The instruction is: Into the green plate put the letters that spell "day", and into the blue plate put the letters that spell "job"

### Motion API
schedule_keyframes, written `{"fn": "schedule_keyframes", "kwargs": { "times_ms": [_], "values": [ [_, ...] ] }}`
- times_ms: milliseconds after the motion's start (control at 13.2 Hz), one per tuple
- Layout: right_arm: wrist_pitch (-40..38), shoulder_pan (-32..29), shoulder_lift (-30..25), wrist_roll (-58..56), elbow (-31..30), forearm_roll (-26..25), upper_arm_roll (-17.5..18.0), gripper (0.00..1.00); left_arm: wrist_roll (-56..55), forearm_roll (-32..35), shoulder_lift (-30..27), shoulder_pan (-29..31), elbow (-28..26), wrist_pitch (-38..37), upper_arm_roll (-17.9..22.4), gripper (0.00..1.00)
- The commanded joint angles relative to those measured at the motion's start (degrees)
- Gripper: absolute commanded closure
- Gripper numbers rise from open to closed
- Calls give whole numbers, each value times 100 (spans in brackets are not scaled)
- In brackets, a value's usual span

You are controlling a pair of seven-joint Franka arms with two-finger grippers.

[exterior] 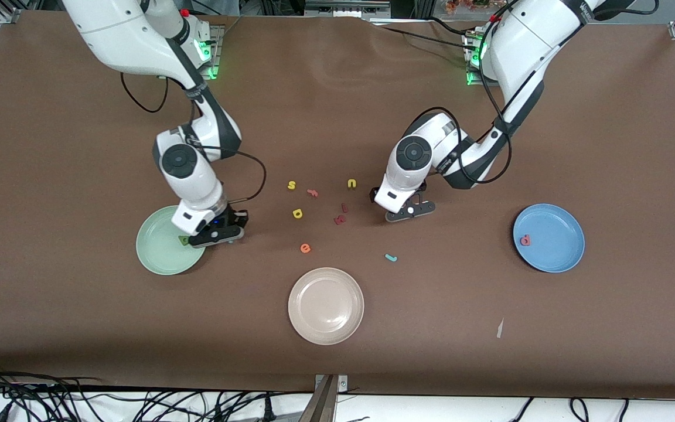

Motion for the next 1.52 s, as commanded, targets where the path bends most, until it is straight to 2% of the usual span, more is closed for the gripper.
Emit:
{"fn": "schedule_keyframes", "kwargs": {
  "times_ms": [0,152,227,303,379,531,682,834,1062,1137,1213,1365,1441],
  "values": [
    [-207,-203,-440,-766,-350,-73,-171,80,-151,251,144,-165,155,92,102,6],
    [-77,-370,-475,-1058,-552,-64,-259,79,-168,585,188,-157,155,101,102,17],
    [255,-423,-467,-1120,-745,-55,-260,77,-203,603,206,-157,155,153,102,19],
    [441,-424,-432,-1112,-825,-20,-260,70,-204,603,206,-157,155,162,102,23],
    [443,-424,-423,-1060,-826,15,-260,65,-221,595,215,-157,155,171,102,28],
    [434,-424,-431,-1015,-826,24,-260,62,-326,603,223,-157,146,241,102,32],
    [425,-415,-432,-998,-791,59,-225,59,-344,595,232,-166,146,250,93,41],
    [417,-363,-414,-404,-703,235,-6,59,-353,595,276,-174,137,329,93,50],
    [416,242,-248,966,-423,270,39,57,-502,612,311,-244,120,408,102,52],
    [417,444,-116,1519,-317,270,48,53,-494,612,320,-245,102,408,93,61],
    [443,585,7,1916,-246,261,74,53,-494,621,320,-245,102,417,102,78],
    [460,735,218,2471,-10,261,240,52,-485,621,320,-245,93,417,102,96],
    [460,849,315,2657,122,253,250,52,-467,621,311,-236,85,417,102,100]
  ]
}}
